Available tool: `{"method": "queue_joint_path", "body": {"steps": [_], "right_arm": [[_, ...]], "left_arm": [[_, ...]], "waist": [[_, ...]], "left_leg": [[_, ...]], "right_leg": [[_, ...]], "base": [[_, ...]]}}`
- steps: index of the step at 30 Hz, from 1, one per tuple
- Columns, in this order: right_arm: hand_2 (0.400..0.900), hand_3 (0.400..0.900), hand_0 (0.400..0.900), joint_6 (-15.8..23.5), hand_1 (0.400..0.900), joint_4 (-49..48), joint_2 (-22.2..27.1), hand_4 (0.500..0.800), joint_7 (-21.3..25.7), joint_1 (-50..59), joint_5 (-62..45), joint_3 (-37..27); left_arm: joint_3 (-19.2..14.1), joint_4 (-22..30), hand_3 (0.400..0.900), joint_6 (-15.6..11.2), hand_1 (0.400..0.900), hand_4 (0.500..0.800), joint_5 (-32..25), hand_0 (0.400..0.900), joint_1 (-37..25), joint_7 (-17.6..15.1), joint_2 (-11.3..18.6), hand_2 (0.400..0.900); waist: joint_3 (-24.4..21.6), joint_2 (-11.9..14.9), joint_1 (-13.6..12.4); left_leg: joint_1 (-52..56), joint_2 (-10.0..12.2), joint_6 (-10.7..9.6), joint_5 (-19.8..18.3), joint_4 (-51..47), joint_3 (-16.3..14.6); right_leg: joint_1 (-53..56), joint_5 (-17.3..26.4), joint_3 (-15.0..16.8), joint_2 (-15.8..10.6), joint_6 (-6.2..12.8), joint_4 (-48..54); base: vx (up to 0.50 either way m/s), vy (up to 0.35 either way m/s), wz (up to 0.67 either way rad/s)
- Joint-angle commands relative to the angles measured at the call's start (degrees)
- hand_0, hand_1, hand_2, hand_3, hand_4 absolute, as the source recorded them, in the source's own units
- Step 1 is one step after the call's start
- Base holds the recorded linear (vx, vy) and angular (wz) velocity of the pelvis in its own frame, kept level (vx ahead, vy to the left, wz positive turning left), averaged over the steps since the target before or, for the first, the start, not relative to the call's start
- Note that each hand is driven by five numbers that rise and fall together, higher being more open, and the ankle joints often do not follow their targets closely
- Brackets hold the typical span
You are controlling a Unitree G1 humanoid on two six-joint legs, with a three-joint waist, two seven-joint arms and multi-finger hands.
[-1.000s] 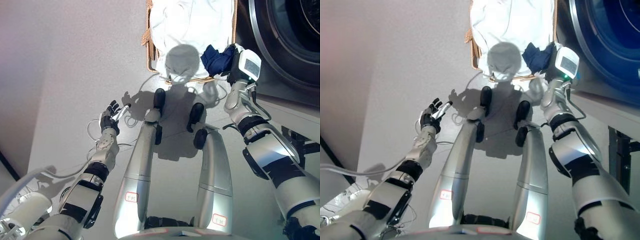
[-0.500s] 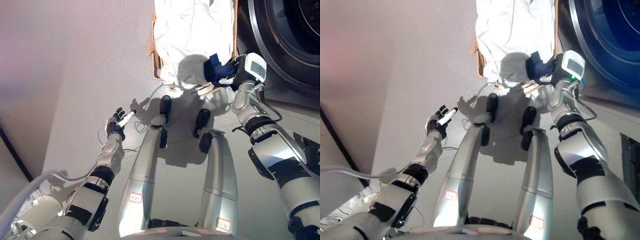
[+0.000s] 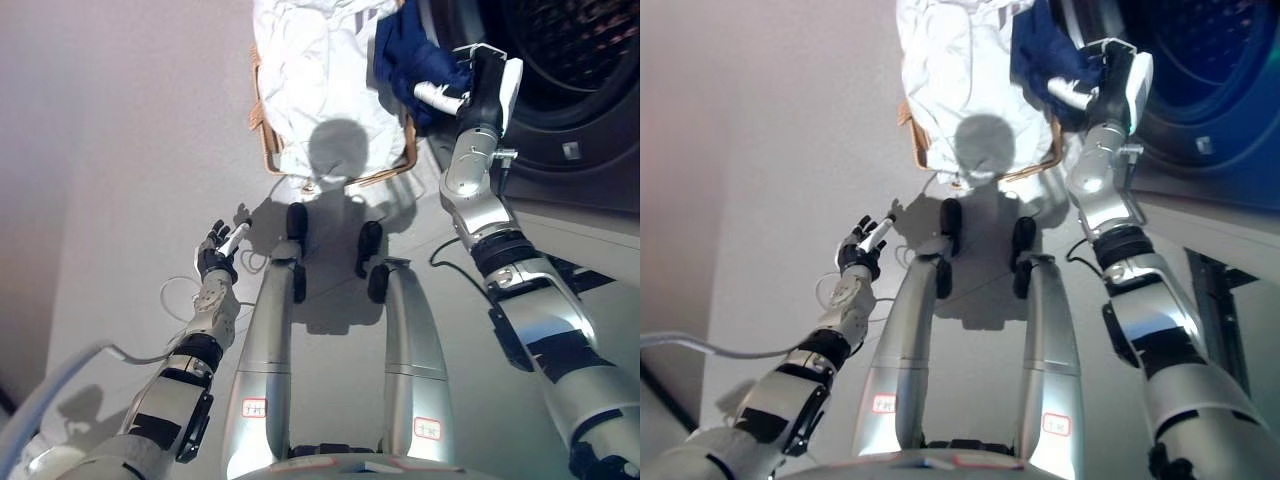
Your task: Put the clothes in the basket into the washing machine.
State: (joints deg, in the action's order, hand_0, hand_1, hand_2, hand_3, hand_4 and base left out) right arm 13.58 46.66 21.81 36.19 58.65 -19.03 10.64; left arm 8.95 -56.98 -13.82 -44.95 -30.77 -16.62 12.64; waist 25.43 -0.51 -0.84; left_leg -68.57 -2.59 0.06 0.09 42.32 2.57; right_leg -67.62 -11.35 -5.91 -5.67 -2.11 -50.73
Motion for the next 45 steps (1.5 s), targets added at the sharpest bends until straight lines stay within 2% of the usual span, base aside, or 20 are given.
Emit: {"method": "queue_joint_path", "body": {"steps": [1,2,3,7,13,14,15,18,22,35,39,41,42,45], "right_arm": [[0.402,0.402,0.402,11.8,0.402,-4.1,0.6,0.501,-2.1,3.2,-18.7,-5.1],[0.4,0.4,0.4,13.9,0.4,-3.4,-0.1,0.5,-3.2,4.5,-23.8,-6.6],[0.4,0.4,0.4,14.9,0.4,-2.0,-0.9,0.5,-5.1,6.1,-28.9,-7.8],[0.4,0.4,0.4,18.1,0.4,4.7,-1.5,0.5,-7.5,12.8,-43.0,-12.0],[0.4,0.4,0.4,16.5,0.4,17.5,6.2,0.5,-11.0,21.8,-55.0,-14.5],[0.482,0.482,0.482,15.9,0.482,18.6,7.6,0.549,-11.6,22.2,-55.5,-14.2],[0.9,0.9,0.9,15.4,0.9,19.1,8.8,0.8,-12.1,22.4,-55.6,-13.5],[0.9,0.9,0.9,14.3,0.9,19.9,11.0,0.8,-13.2,22.6,-55.3,-11.5],[0.9,0.9,0.9,14.8,0.9,20.3,11.3,0.8,-14.0,21.8,-56.3,-11.3],[0.9,0.9,0.9,14.7,0.9,19.0,7.6,0.8,-15.3,18.7,-54.9,-10.5],[0.9,0.9,0.9,15.7,0.9,14.8,2.9,0.8,-15.8,13.9,-53.0,-10.4],[0.9,0.9,0.9,15.9,0.9,11.5,-1.9,0.8,-16.5,8.5,-50.5,-10.0],[0.9,0.9,0.9,16.0,0.9,10.8,-2.3,0.8,-16.0,7.9,-50.1,-10.0],[0.9,0.9,0.9,13.7,0.9,5.9,-8.4,0.8,-16.9,-4.1,-42.7,-7.5]], "left_arm": [[-1.4,-3.9,0.9,-0.5,0.9,0.8,-2.6,0.9,2.9,-1.2,1.8,0.9],[-1.3,-4.2,0.9,-0.3,0.9,0.8,-2.8,0.9,2.7,-1.1,1.9,0.9],[-1.2,-4.3,0.9,-0.1,0.9,0.8,-3.6,0.9,2.7,-0.8,1.8,0.9],[-0.2,-4.9,0.9,0.6,0.9,0.8,-4.8,0.9,2.5,-0.3,1.4,0.9],[1.7,-4.6,0.9,0.8,0.9,0.8,-4.9,0.9,4.0,1.4,1.6,0.9],[2.0,-4.4,0.9,0.6,0.9,0.8,-4.8,0.9,4.2,1.6,1.6,0.9],[2.3,-4.0,0.9,0.5,0.9,0.8,-4.7,0.9,4.6,1.9,1.6,0.9],[2.8,-4.0,0.9,0.2,0.9,0.8,-4.5,0.9,5.9,2.2,1.0,0.9],[3.1,-4.2,0.9,0.2,0.9,0.8,-4.4,0.9,6.2,2.1,0.5,0.9],[2.9,-4.9,0.9,0.6,0.9,0.8,-4.3,0.9,6.2,1.6,-0.6,0.9],[2.2,-5.5,0.9,0.9,0.9,0.8,-4.0,0.9,6.5,1.7,-1.1,0.9],[1.2,-7.0,0.9,1.6,0.9,0.8,-3.6,0.9,6.3,1.6,-1.7,0.9],[1.1,-7.0,0.9,1.6,0.9,0.8,-3.6,0.9,6.5,1.7,-1.7,0.9],[-0.7,-9.6,0.9,2.8,0.9,0.8,-2.4,0.9,7.2,2.8,-2.8,0.9]], "waist": [[-1.2,-0.7,-0.1],[-1.1,-0.7,-0.1],[-1.2,-0.8,-0.2],[-2.0,-1.4,-0.9],[-3.5,-3.1,-3.5],[-3.7,-3.4,-3.9],[-3.9,-3.7,-4.3],[-4.9,-4.1,-5.2],[-5.6,-4.3,-5.5],[-6.8,-4.2,-5.0],[-6.7,-4.0,-4.4],[-6.6,-3.8,-3.6],[-6.4,-3.8,-3.5],[-6.0,-3.0,-2.0]], "left_leg": [[4.1,-1.2,0.5,-8.0,-0.9,-0.9],[4.5,-1.1,0.4,-8.0,-1.2,-0.9],[4.4,-1.1,0.4,-8.0,-1.2,-1.0],[4.3,-1.1,0.2,-8.0,-1.2,-1.2],[3.5,-1.3,0.3,-7.9,-0.7,-1.3],[3.4,-1.3,0.3,-7.9,-0.6,-1.3],[3.4,-1.4,0.3,-7.8,-0.6,-1.3],[3.5,-1.3,0.4,-7.5,-1.1,-1.4],[3.7,-1.5,0.5,-7.4,-1.6,-1.4],[4.8,-1.6,0.5,-6.8,-3.4,-1.6],[7.2,-1.3,0.4,-6.3,-5.7,-1.9],[10.0,-1.0,0.2,-5.9,-8.5,-2.2],[10.9,-0.9,0.2,-5.7,-9.2,-2.2],[18.5,-1.0,0.0,-4.8,-14.2,-2.3]], "right_leg": [[2.2,1.8,3.7,0.5,4.15,5.7],[2.6,1.9,3.8,0.6,4.11,5.9],[2.5,1.9,3.9,0.6,4.08,6.0],[2.4,2.0,4.0,0.7,4.02,6.0],[1.3,1.9,4.1,0.1,4.3,4.9],[1.1,1.9,4.2,0.0,4.35,4.7],[1.0,1.9,4.1,-0.2,4.42,4.6],[1.1,1.9,4.1,-0.4,4.7,4.8],[1.1,2.0,4.1,-0.4,4.72,5.0],[2.0,2.8,4.0,-0.3,4.88,6.4],[4.2,3.6,4.2,0.2,4.95,8.8],[7.0,4.3,3.8,0.5,5.14,11.7],[7.9,4.5,3.8,0.5,5.14,12.3],[15.3,5.8,3.6,1.1,5.52,17.6]], "base": [[-0.03,0.014,-0.05],[-0.02,0.015,-0.04],[-0.02,0.015,-0.05],[-0.01,0.007,-0.02],[0.0,-0.009,0.02],[0.0,0.0,0.0],[0.0,0.0,0.0],[0.04,-0.006,0.02],[0.03,-0.003,0.0],[0.0,0.003,-0.01],[0.0,0.017,-0.08],[0.02,0.02,-0.08],[0.03,0.016,-0.07],[0.06,0.021,-0.09]]}}
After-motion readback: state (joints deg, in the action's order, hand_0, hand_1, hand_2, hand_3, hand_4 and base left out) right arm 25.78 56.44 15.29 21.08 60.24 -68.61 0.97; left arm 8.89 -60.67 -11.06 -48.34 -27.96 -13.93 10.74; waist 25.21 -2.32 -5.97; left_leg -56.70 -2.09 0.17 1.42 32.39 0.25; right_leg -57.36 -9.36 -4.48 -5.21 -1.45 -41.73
